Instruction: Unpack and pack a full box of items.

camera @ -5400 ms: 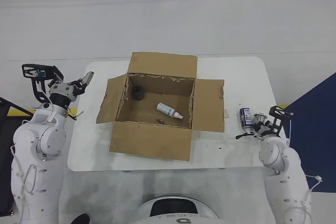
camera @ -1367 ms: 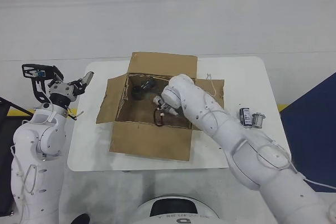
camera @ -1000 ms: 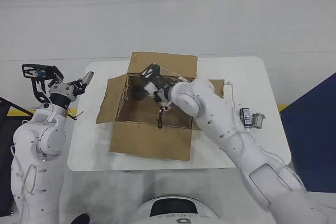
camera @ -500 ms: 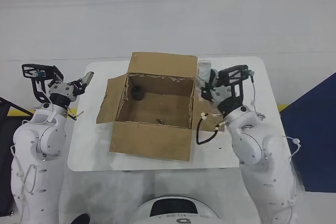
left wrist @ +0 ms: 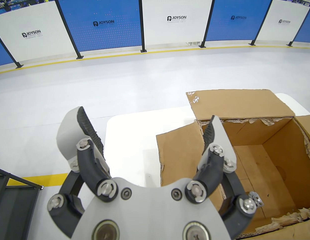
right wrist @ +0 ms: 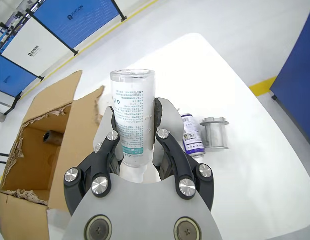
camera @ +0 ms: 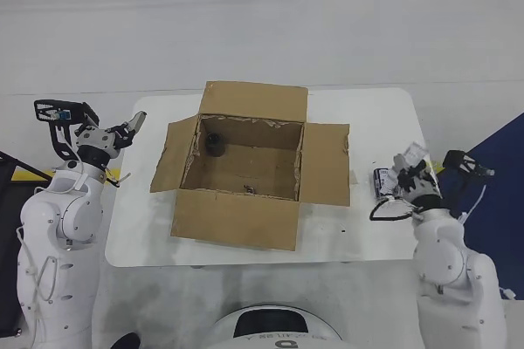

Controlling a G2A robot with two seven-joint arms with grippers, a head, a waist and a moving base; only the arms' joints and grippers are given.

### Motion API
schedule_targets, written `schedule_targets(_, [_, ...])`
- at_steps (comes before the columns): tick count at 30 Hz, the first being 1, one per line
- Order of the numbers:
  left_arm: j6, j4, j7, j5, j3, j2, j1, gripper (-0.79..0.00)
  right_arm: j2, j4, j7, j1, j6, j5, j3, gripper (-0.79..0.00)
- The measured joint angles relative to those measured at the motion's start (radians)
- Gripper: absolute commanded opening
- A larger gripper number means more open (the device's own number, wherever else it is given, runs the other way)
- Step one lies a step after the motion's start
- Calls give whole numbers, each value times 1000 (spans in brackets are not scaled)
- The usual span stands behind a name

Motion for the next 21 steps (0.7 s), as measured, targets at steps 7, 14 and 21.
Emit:
schedule_targets(7, [0,0,0,0,0,0,0,0,7,140,176,67,185,18,100,-785])
schedule_targets(14, [0,0,0,0,0,0,0,0,18,316,315,170,247,31,117,-785])
schedule_targets(21, [0,0,0,0,0,0,0,0,23,391,343,204,270,74,142,-717])
